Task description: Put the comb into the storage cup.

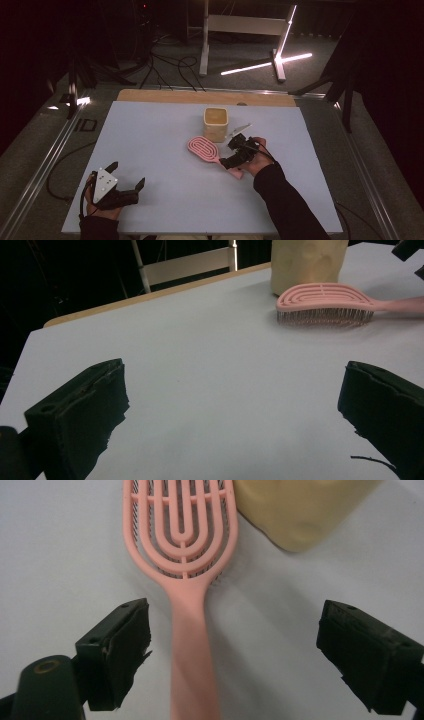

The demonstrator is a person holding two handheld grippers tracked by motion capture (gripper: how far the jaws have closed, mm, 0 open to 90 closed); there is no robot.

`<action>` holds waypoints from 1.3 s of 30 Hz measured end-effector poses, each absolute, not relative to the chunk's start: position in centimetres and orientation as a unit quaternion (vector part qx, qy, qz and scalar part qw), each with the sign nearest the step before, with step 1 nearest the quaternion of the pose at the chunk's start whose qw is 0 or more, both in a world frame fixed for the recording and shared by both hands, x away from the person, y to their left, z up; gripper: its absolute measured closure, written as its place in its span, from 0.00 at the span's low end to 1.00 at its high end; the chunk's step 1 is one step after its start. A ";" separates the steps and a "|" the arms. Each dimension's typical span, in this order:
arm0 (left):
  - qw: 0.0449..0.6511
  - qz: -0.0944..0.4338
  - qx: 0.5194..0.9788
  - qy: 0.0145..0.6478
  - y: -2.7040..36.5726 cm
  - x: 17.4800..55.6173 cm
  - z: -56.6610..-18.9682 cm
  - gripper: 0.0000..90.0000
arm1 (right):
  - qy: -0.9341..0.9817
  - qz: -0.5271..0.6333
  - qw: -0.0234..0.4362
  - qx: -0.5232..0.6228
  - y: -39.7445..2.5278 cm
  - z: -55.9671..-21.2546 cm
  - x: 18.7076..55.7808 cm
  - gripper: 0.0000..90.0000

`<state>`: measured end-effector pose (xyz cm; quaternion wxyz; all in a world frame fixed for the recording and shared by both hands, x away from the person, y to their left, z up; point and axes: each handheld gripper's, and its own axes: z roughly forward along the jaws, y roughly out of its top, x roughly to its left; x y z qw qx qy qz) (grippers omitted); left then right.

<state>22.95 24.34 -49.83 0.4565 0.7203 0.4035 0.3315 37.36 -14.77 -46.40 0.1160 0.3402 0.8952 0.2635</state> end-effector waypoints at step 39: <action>0.454 0.330 0.722 0.403 24.3 23.0 -49.9 0.00 | 0.929 0.192 0.061 0.311 -11.7 -49.8 38.5 0.58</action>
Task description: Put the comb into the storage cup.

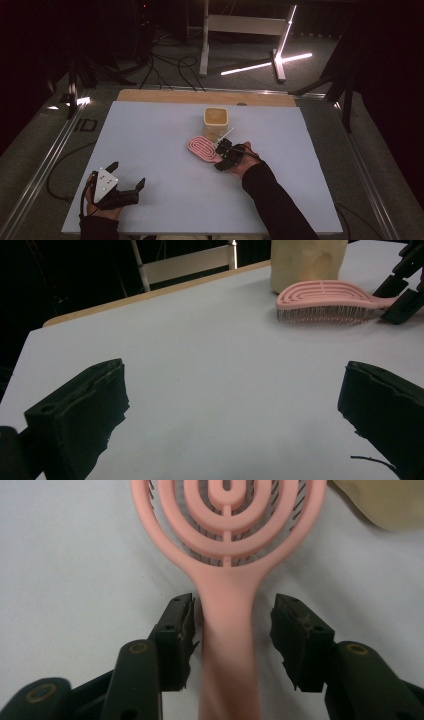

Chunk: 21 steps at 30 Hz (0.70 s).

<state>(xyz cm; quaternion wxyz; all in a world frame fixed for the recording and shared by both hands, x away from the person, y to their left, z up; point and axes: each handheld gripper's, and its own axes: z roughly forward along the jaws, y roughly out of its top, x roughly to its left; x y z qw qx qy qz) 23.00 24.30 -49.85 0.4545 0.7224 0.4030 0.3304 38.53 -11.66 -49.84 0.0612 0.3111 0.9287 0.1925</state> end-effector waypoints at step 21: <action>0.451 0.330 0.726 0.401 24.1 23.1 -49.9 0.00 | 0.931 0.186 0.059 0.310 -11.4 -49.8 38.5 0.69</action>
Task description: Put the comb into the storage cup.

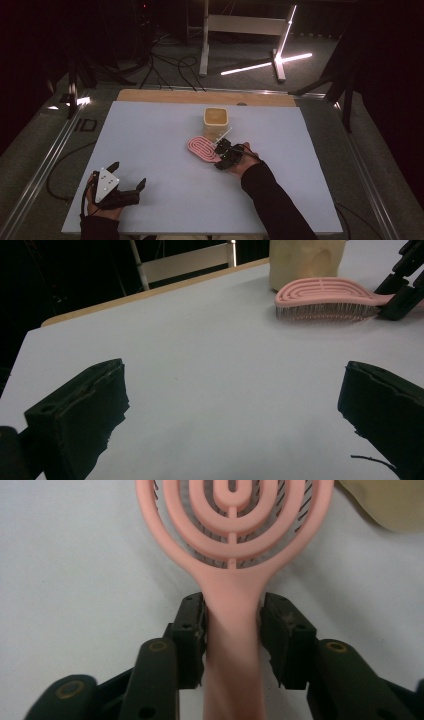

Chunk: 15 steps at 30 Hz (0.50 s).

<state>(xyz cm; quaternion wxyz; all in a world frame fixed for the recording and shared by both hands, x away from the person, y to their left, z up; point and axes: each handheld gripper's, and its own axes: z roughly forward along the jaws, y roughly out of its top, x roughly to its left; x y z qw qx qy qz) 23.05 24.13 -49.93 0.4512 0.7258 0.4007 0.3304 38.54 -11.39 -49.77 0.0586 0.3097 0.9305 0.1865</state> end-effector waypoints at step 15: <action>0.450 0.329 0.726 0.403 24.2 23.1 -50.0 0.00 | 0.937 0.150 0.060 0.309 -10.4 -49.5 38.6 0.77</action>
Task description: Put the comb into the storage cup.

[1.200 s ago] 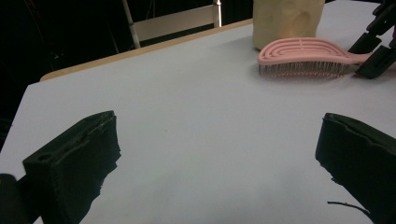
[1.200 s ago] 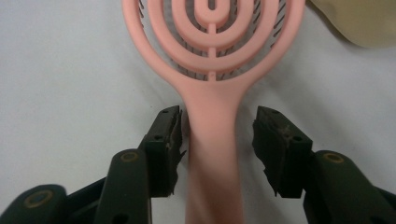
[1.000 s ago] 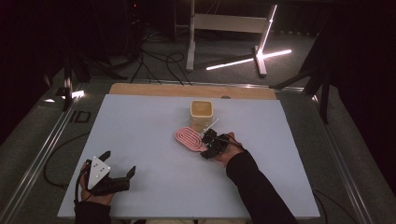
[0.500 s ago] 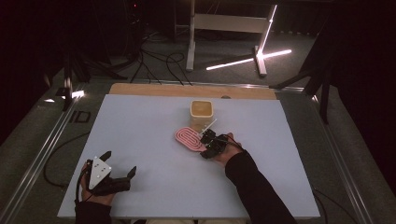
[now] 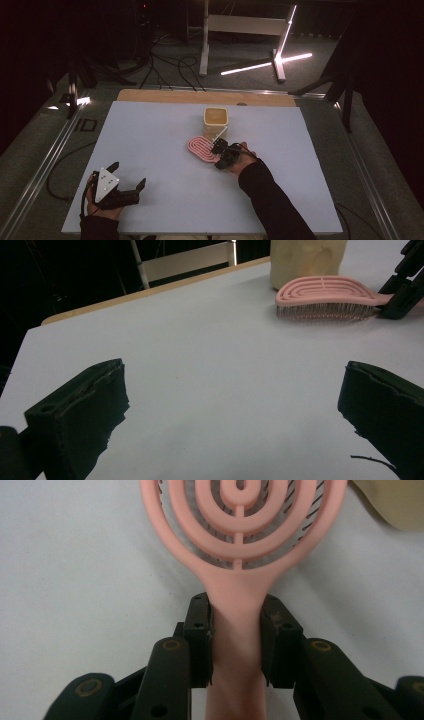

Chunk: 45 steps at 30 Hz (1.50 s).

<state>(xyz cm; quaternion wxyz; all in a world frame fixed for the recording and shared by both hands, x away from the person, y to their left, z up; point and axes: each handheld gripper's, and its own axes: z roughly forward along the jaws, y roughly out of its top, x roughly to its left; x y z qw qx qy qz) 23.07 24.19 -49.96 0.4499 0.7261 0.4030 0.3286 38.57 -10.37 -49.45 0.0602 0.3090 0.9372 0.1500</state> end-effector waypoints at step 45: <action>0.442 0.332 0.729 0.403 24.1 23.1 -50.1 0.00 | 0.896 0.291 0.138 0.307 -14.2 -46.2 34.2 0.78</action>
